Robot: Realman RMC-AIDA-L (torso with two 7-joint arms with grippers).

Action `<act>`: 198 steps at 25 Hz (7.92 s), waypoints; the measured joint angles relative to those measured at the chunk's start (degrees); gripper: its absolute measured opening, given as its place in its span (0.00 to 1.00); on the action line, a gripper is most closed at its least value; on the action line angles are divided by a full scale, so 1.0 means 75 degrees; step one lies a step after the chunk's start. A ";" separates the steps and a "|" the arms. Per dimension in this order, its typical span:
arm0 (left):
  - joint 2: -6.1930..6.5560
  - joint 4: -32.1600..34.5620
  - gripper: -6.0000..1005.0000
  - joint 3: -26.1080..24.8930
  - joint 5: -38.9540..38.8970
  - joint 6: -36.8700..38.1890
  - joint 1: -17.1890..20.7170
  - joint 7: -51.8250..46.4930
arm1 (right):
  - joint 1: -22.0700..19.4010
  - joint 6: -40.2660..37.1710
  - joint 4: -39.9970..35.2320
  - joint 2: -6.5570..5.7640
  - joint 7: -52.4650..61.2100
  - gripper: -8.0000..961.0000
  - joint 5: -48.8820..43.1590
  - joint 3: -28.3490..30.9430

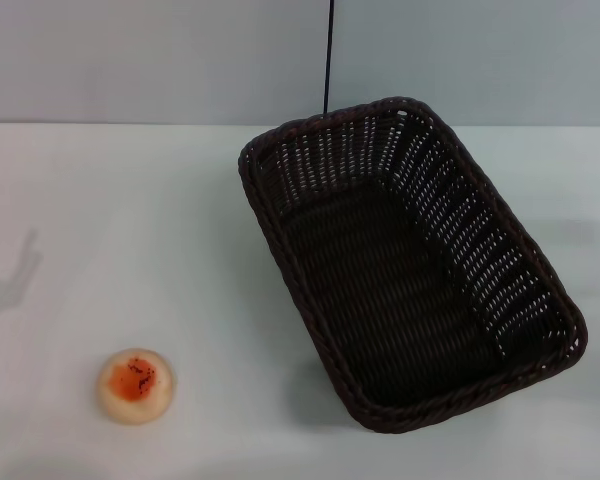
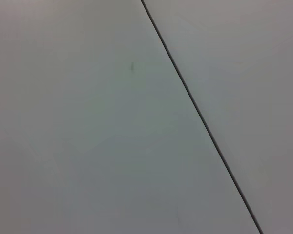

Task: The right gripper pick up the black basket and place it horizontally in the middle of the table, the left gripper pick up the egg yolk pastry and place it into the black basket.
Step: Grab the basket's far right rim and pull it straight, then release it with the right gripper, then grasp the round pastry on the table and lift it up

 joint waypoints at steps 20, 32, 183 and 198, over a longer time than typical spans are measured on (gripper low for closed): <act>0.0013 0.0026 0.82 -0.0043 -0.0019 0.0045 0.0012 0.0000 | -0.0332 0.0050 -0.2656 -0.0027 0.3226 0.72 -0.0858 -0.1060; 0.0023 0.0129 0.82 -0.0058 -0.0047 0.0059 -0.0092 0.0001 | 0.1401 -0.1944 -1.0903 -0.0840 1.3196 0.71 -0.7784 -0.1773; 0.0010 -0.0071 0.78 0.0114 0.0000 0.0373 0.0542 0.0001 | 0.2244 0.1532 -1.0873 0.0030 0.9075 0.70 -0.8304 -0.8924; 0.0047 0.3305 0.77 0.3059 0.0005 0.1008 0.0245 -0.2968 | -0.1257 0.1312 -0.8352 0.0039 0.5569 0.70 -0.0029 -0.7145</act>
